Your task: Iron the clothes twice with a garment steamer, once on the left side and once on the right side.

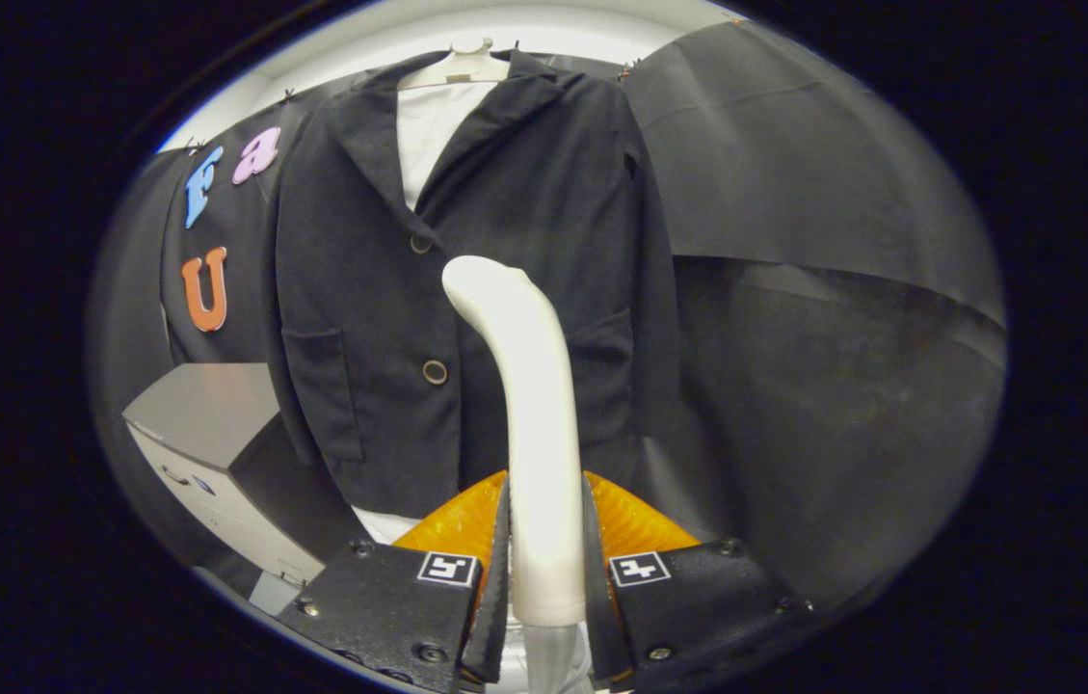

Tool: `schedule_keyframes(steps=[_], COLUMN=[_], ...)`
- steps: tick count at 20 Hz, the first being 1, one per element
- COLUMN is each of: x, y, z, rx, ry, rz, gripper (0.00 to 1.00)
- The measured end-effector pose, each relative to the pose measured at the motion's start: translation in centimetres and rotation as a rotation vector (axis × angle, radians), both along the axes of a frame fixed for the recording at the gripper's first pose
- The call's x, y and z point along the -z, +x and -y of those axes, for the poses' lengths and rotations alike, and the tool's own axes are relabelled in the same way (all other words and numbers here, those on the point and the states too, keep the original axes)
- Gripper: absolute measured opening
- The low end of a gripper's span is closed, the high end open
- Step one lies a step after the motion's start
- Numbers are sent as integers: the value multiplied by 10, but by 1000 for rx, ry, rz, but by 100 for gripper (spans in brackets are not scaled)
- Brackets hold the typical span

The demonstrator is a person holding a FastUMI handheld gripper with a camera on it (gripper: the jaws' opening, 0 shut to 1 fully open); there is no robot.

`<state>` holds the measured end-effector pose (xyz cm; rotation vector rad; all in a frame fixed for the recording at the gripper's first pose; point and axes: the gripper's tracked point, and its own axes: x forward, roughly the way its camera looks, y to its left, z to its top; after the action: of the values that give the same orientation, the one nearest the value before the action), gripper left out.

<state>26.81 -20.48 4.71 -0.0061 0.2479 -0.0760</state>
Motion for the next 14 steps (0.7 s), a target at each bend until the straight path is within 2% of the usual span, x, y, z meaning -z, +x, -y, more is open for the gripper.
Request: schedule_keyframes(steps=[14], x=[82], y=[-6], z=[8], rx=[7], ry=[10], rz=[-170], gripper=[37])
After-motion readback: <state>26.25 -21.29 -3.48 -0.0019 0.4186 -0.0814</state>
